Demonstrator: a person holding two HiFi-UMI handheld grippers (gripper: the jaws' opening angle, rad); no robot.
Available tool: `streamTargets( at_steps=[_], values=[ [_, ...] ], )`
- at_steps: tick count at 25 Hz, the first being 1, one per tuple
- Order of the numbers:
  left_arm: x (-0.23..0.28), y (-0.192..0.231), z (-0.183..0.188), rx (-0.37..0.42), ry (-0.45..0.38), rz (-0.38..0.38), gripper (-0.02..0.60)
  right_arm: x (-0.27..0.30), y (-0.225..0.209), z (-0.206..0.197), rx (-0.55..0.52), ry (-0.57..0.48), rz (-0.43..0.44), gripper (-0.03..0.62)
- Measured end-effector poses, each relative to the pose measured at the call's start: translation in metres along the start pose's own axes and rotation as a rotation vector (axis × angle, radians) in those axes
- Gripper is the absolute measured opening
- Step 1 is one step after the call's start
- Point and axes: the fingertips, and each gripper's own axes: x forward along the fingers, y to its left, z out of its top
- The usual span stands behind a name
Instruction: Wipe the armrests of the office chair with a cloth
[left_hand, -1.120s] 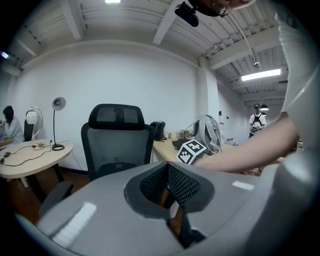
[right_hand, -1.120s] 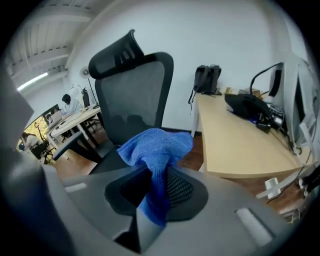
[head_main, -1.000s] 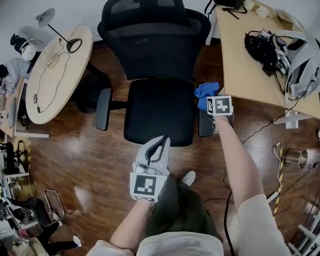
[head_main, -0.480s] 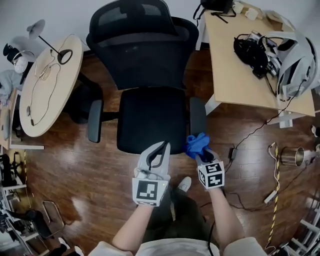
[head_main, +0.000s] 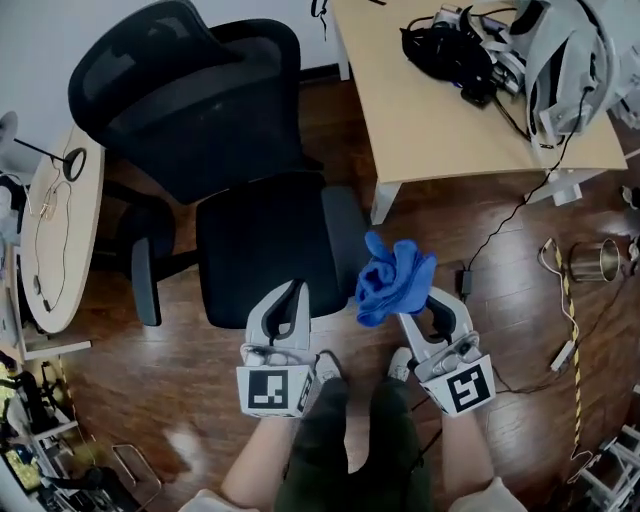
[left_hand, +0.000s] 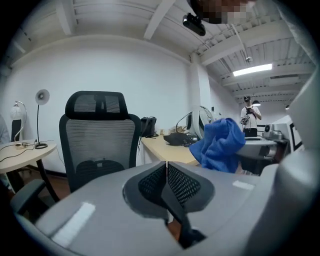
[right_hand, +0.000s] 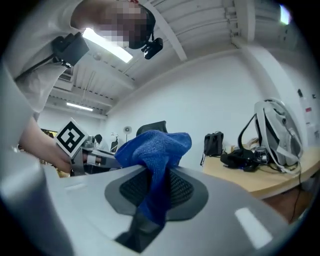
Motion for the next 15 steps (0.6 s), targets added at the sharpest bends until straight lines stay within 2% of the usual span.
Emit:
streamTargets(
  at_steps=[4,6,8,9,11,12,13,15],
  values=[
    [0.019,-0.014,-0.026,0.038,-0.043,0.028,0.075,0.004,-0.032,0.014,-0.154,-0.433,0.014,0.08],
    [0.023,-0.02,-0.04,0.061,-0.062,0.051,0.075,0.008,-0.039,0.004,-0.207,-0.527,0.03,0.08],
    [0.03,-0.03,-0.052,0.068,-0.083,0.062,0.075,0.014,-0.046,-0.029,-0.18,-0.485,0.052,0.08],
    [0.035,-0.034,-0.061,0.049,-0.088,0.064,0.075,0.019,-0.05,-0.056,-0.116,-0.401,0.061,0.08],
    [0.046,-0.034,-0.083,-0.014,-0.085,0.079,0.075,0.032,-0.061,-0.126,0.107,-0.127,0.061,0.08],
    [0.05,-0.031,-0.094,-0.022,-0.076,0.091,0.075,0.042,-0.066,-0.156,0.208,-0.013,0.058,0.08],
    [0.052,-0.028,-0.103,-0.004,-0.066,0.102,0.075,0.055,-0.072,-0.175,0.27,0.04,0.059,0.08],
    [0.052,-0.025,-0.112,0.052,-0.057,0.113,0.075,0.088,-0.081,-0.191,0.299,0.012,0.074,0.078]
  ],
)
